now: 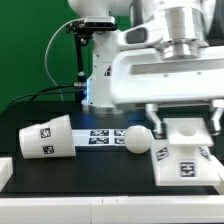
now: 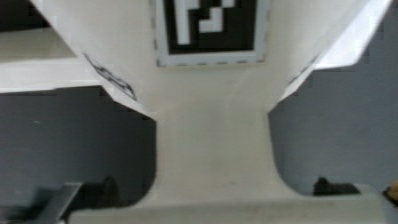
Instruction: Assemble lamp
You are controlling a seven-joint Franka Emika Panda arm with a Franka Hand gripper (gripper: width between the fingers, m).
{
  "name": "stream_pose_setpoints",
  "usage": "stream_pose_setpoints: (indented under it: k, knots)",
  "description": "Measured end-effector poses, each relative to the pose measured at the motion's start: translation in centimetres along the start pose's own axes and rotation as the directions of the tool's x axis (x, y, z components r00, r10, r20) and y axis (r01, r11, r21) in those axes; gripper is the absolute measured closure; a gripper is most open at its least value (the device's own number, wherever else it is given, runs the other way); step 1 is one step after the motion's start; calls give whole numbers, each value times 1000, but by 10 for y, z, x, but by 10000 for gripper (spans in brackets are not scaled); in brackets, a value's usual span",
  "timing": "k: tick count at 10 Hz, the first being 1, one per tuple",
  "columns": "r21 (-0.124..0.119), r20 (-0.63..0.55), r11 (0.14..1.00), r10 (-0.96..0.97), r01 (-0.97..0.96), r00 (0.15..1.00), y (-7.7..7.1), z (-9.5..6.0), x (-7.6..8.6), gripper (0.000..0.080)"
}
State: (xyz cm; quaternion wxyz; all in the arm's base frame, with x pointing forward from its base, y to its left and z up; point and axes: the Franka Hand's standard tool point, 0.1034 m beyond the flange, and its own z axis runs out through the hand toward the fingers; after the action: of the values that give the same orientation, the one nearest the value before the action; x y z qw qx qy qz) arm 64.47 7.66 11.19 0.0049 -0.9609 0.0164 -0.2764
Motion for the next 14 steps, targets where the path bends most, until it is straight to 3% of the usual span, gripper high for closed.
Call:
stream_pose_setpoints:
  k: [5,6,9,14]
  knots:
    - [-10,-45,1000,-21,20,999,5,1,-7,268]
    - [-11,-41,1000,-27,27,999,4,6,-20,268]
    - [-7,-30,999,-38,38,999,-3,17,-33,268]
    - [4,-73,999,-50,50,996,-17,34,-35,268]
